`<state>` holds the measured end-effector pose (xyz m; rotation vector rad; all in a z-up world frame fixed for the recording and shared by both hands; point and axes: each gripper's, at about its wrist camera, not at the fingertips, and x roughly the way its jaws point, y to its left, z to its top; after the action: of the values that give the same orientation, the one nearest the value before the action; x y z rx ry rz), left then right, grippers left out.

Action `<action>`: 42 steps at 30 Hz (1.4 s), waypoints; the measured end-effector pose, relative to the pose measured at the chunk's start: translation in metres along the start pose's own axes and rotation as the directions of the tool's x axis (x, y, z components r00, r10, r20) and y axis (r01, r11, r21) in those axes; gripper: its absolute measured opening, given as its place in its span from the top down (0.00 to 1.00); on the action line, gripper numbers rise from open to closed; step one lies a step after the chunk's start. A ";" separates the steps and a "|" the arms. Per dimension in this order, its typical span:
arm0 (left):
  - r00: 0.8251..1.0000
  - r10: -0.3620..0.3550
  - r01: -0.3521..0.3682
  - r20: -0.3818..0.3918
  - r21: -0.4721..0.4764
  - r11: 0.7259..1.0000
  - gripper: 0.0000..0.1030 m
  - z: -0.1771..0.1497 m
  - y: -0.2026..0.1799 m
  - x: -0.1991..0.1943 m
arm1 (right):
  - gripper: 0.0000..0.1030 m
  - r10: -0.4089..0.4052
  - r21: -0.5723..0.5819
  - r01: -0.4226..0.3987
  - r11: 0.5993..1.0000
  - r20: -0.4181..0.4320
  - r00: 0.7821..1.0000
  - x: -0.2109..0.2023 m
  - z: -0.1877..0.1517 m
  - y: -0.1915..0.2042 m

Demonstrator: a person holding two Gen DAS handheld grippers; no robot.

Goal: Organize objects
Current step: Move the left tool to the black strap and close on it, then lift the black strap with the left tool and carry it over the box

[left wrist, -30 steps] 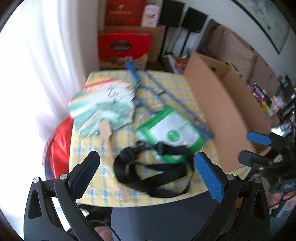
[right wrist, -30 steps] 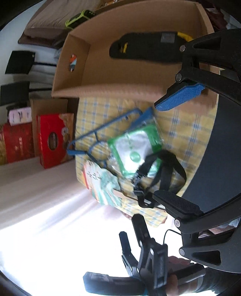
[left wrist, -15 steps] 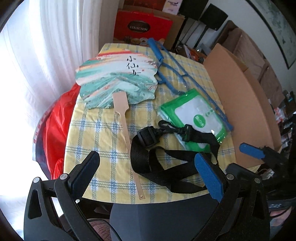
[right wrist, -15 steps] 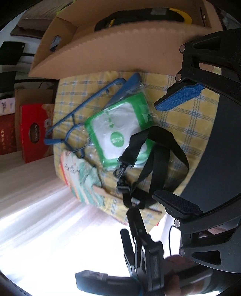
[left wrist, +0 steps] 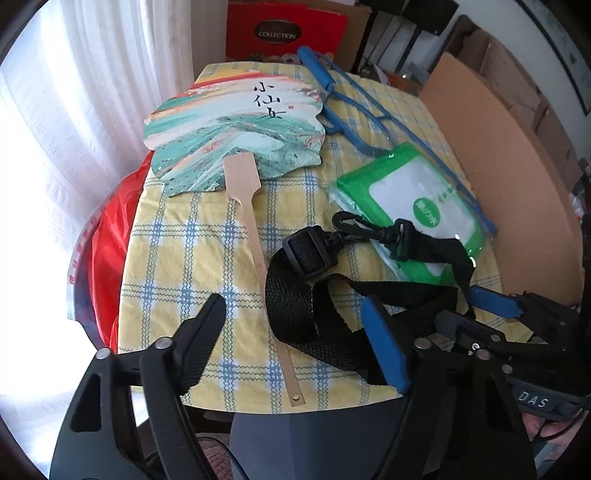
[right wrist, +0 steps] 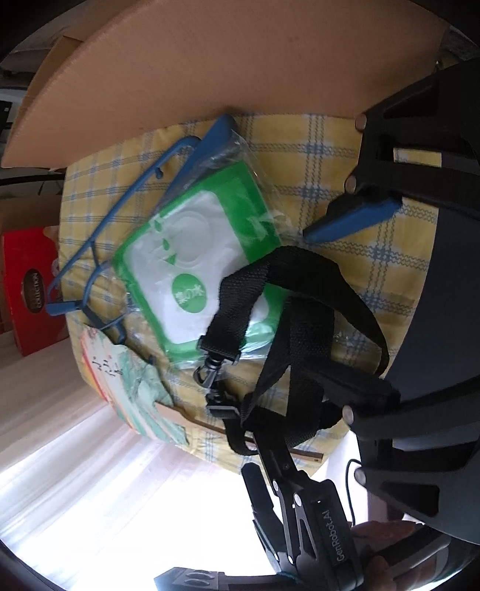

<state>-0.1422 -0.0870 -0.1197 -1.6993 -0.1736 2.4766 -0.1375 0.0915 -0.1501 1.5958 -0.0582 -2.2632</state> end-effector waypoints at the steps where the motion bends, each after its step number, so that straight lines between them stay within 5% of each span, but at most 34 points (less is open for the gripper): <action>1: 1.000 0.001 -0.001 -0.006 0.004 1.000 0.35 0.000 -0.001 0.002 | 0.43 -0.002 -0.003 0.002 1.000 0.010 1.000 -0.001 -0.001 0.001; 4: 1.000 -0.008 0.008 -0.016 0.002 1.000 0.36 0.000 -0.002 0.005 | 0.48 -0.018 -0.024 0.018 1.000 0.009 1.000 -0.001 -0.002 0.002; 12: 0.999 0.045 -0.044 -0.011 0.027 0.999 0.67 -0.003 -0.010 0.006 | 0.82 -0.032 -0.013 0.032 0.999 0.001 0.999 -0.006 -0.006 -0.001; 19: 0.995 0.102 -0.102 -0.006 0.070 0.992 0.73 -0.007 -0.017 0.004 | 0.84 0.031 -0.024 -0.031 0.999 0.003 1.000 -0.003 -0.008 0.007; 34: 0.996 0.082 -0.083 0.027 0.072 0.994 0.79 -0.015 -0.017 -0.009 | 0.87 0.122 -0.023 -0.121 0.992 0.038 0.992 -0.024 -0.006 0.014; 42: 0.996 -0.033 0.026 0.082 0.086 0.996 0.82 -0.008 -0.030 -0.038 | 0.87 0.150 -0.045 -0.147 0.988 0.087 0.985 -0.053 0.001 0.017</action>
<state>-0.1195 -0.0637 -0.0830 -1.5507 -0.1003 2.4974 -0.1182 0.0930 -0.0978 1.4202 -0.1510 -2.2063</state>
